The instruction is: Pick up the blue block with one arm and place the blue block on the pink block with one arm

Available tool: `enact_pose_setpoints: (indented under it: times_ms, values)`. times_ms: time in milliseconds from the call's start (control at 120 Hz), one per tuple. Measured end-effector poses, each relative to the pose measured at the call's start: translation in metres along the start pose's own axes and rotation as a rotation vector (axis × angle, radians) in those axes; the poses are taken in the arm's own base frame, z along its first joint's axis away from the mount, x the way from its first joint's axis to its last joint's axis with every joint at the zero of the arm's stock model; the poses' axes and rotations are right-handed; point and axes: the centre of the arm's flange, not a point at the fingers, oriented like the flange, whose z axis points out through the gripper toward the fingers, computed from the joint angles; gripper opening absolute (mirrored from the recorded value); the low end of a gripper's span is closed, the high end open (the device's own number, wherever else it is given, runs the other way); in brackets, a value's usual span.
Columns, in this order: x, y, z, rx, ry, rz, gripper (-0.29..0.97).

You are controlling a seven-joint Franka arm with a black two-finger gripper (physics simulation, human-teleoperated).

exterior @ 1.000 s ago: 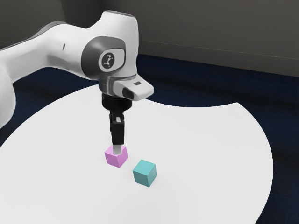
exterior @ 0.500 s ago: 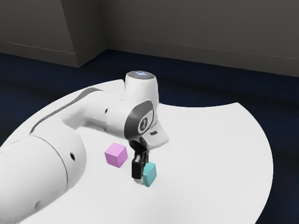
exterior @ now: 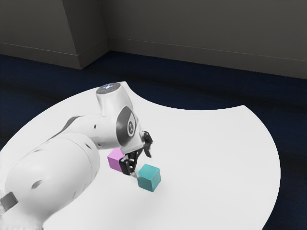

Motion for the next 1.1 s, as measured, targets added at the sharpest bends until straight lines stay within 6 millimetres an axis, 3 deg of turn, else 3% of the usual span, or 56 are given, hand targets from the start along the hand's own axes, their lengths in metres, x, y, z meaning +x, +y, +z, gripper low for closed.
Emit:
enact_pose_setpoints:
  times_ms: [117,192,300,367,517,733,1100]
  values:
    - [-0.013,-0.006,0.013,-0.005,0.002,0.092,0.68]
    - [-0.007,-0.012,0.022,-0.013,0.001,0.165,0.68]
    - [0.002,-0.027,0.016,-0.001,-0.009,0.246,0.68]
    - [-0.002,-0.035,0.011,-0.006,-0.036,0.261,0.68]
    - [-0.013,-0.037,0.012,-0.046,-0.054,0.214,0.68]
    - [-0.002,-0.03,0.027,-0.105,-0.049,0.133,0.68]
    - [-0.01,-0.027,0.048,-0.141,-0.08,-0.024,0.68]
